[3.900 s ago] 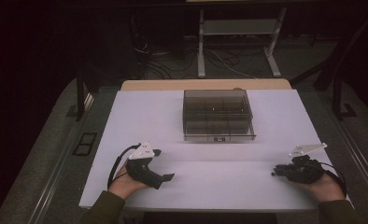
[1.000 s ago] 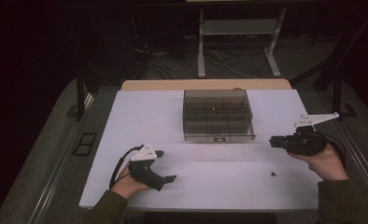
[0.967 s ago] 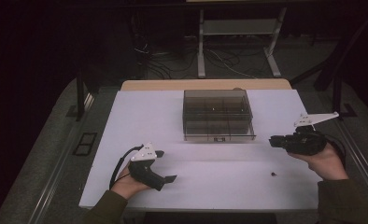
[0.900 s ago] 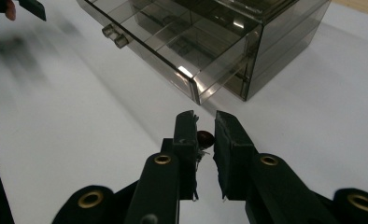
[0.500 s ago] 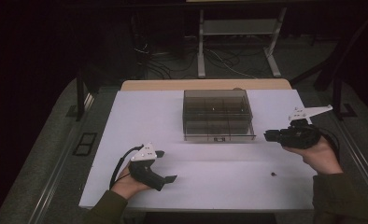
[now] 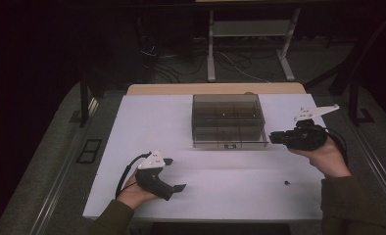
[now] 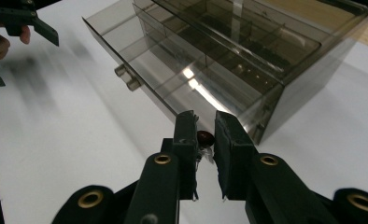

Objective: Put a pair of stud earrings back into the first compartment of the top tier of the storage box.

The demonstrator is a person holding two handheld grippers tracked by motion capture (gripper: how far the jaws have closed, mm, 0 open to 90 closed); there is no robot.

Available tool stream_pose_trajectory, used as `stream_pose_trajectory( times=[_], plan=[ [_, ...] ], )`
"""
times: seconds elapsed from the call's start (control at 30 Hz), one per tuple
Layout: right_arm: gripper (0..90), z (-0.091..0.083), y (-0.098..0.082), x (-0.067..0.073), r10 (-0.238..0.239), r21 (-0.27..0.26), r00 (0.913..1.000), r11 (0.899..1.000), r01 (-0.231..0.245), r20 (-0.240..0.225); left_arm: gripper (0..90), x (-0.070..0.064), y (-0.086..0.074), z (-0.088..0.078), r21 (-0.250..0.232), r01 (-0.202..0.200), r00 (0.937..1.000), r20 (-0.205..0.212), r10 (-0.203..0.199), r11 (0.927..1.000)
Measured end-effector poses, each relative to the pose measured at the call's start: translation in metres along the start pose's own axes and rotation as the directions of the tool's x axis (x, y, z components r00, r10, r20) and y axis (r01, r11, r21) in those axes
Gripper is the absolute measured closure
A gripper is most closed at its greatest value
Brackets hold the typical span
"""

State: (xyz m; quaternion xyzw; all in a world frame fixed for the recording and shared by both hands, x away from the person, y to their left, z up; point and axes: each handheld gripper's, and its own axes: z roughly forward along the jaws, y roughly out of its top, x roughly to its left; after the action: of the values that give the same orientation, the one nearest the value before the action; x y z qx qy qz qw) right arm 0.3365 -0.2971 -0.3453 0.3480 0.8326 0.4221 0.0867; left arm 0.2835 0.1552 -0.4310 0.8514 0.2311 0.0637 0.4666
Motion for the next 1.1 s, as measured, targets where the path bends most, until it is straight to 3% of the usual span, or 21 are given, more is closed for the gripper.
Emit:
stream_pose_trajectory(
  times=[0.57, 1.1],
  plan=[
    [77.9, 0.028, 0.029, 0.014, -0.063, -0.009, 0.9971, 0.998, 0.063, -0.042, 0.0, -0.001, 0.000, 0.000, -0.001, -0.002, 1.0000, 0.003, 0.002, 1.0000],
    [77.9, 0.054, 0.050, 0.029, -0.094, -0.008, 0.9926, 0.996, 0.093, -0.078, 0.0, -0.001, 0.001, 0.000, -0.002, -0.002, 1.0000, 0.006, 0.002, 1.0000]
  ],
)
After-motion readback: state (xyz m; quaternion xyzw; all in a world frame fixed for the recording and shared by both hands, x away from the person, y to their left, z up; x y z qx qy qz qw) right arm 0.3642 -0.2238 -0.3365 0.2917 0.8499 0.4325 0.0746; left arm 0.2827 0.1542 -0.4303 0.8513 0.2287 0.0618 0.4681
